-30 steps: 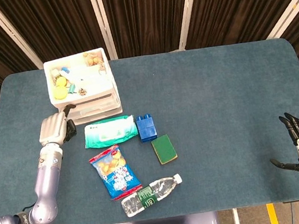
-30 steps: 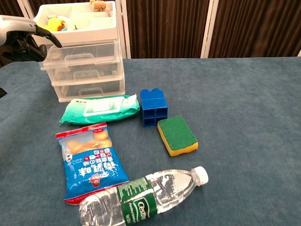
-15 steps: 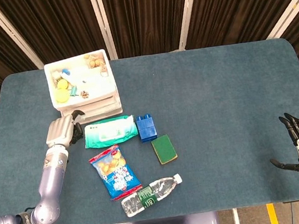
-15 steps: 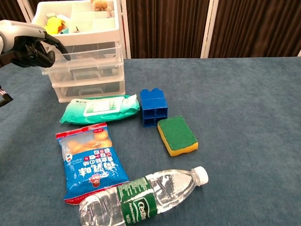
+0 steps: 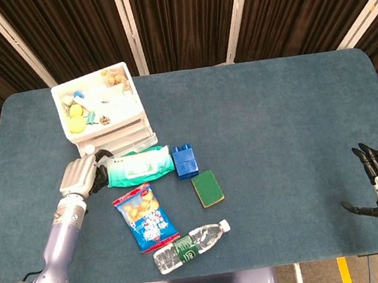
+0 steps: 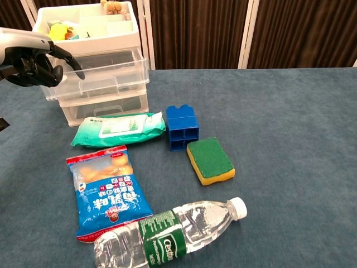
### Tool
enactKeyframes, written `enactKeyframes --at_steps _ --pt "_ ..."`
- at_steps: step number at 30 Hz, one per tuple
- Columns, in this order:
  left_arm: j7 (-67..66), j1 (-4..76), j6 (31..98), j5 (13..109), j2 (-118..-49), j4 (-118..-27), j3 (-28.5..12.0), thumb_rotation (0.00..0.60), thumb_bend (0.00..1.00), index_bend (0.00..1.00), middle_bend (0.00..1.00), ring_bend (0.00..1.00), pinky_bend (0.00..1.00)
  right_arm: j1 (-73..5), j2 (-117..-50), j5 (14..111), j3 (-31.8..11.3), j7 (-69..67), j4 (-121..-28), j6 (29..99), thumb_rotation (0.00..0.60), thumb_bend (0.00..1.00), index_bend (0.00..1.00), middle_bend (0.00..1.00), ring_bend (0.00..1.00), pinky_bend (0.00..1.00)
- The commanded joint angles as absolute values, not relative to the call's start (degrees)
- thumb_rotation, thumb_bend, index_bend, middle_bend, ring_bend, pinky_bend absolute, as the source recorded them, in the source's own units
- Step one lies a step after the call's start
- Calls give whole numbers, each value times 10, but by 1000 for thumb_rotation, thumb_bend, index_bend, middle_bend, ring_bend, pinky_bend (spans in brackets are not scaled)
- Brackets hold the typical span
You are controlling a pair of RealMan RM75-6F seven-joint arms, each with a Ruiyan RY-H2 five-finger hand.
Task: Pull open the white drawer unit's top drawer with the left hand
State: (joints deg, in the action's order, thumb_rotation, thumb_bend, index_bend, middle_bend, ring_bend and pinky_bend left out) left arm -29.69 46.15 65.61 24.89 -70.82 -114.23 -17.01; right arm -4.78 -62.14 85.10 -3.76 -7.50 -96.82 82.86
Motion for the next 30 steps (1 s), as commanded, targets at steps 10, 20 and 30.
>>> enactKeyframes --at_steps 10,20,30 --pt "-241 442 636 313 -692 -1174 -153 600 825 303 977 942 961 -48 -621 851 -36 -78 -970 827 600 81 0 0 0 0" --pt "-225 439 630 325 -679 -1184 -140 600 825 293 977 942 960 -48 -620 851 -36 -80 -970 826 600 81 0 0 0 0" --pt "-199 416 657 399 -670 -1181 -127 600 366 137 899 863 932 -49 -620 855 -35 -84 -968 826 600 81 0 0 0 0"
